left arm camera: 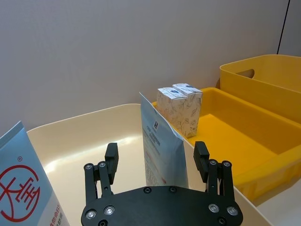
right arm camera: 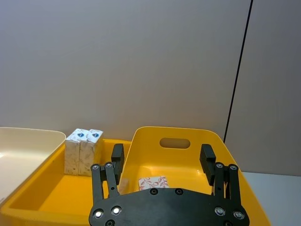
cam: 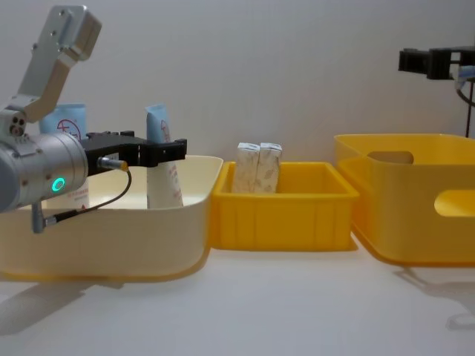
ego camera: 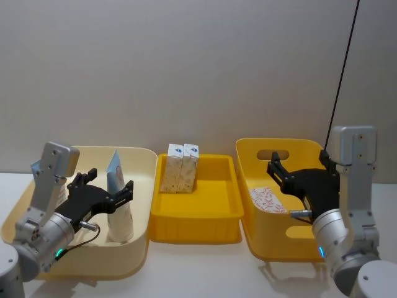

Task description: Bimanual collaborative sorting of washing and personal care products

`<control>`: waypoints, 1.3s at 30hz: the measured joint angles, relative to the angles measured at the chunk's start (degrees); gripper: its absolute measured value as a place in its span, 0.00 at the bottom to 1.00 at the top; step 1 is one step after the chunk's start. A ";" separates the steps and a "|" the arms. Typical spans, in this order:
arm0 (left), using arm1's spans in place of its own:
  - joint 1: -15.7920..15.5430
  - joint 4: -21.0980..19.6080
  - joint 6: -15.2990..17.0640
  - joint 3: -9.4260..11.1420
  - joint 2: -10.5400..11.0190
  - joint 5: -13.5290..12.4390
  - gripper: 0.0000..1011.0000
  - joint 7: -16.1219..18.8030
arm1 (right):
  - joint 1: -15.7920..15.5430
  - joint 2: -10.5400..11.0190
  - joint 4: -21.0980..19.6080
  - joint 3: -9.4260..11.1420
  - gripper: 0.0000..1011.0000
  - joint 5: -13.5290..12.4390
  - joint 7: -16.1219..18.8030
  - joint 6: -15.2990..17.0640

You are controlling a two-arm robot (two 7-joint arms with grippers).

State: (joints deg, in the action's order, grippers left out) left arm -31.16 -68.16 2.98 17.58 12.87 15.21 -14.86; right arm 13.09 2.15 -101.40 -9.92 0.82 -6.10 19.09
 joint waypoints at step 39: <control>-1.24 1.81 0.08 0.11 -0.55 -0.28 0.20 -0.53 | -2.66 -1.58 -1.31 2.41 0.99 -0.92 1.15 0.61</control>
State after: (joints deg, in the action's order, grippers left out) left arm -32.39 -66.35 3.06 17.69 12.32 14.93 -15.39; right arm 10.43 0.57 -102.72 -7.51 -0.10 -4.94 19.70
